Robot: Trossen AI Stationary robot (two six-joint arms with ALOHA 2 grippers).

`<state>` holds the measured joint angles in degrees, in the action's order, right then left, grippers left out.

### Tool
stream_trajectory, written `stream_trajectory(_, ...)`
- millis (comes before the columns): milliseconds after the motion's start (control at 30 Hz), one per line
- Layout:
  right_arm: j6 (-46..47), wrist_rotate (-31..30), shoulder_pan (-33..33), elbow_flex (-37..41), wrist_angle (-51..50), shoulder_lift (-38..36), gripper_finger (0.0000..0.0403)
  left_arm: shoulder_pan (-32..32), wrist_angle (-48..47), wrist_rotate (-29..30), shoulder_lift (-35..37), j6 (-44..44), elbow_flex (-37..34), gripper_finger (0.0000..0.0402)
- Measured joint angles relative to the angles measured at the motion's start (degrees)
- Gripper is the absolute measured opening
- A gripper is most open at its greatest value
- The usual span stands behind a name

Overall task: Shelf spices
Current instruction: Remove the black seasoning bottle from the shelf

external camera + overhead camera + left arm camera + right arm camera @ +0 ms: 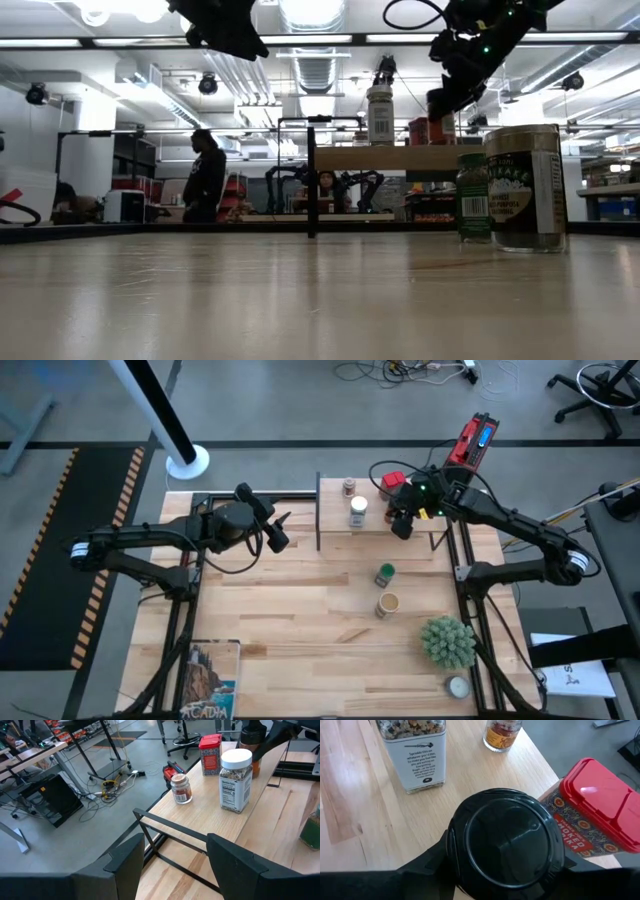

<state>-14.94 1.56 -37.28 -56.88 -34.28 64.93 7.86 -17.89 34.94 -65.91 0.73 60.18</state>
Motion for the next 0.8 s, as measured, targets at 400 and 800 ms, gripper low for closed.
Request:
stream_trajectory(400,2.89,0.52,1.17,-3.68,-2.29,-4.4,0.0171,0.02,-0.12,0.0,0.0,0.0,0.0,0.0204)
stream_trajectory(800,11.15,9.16,9.18,-7.08,-2.81,-8.81,0.017,0.02,-0.13,0.0,0.0,0.0,0.0,0.0204)
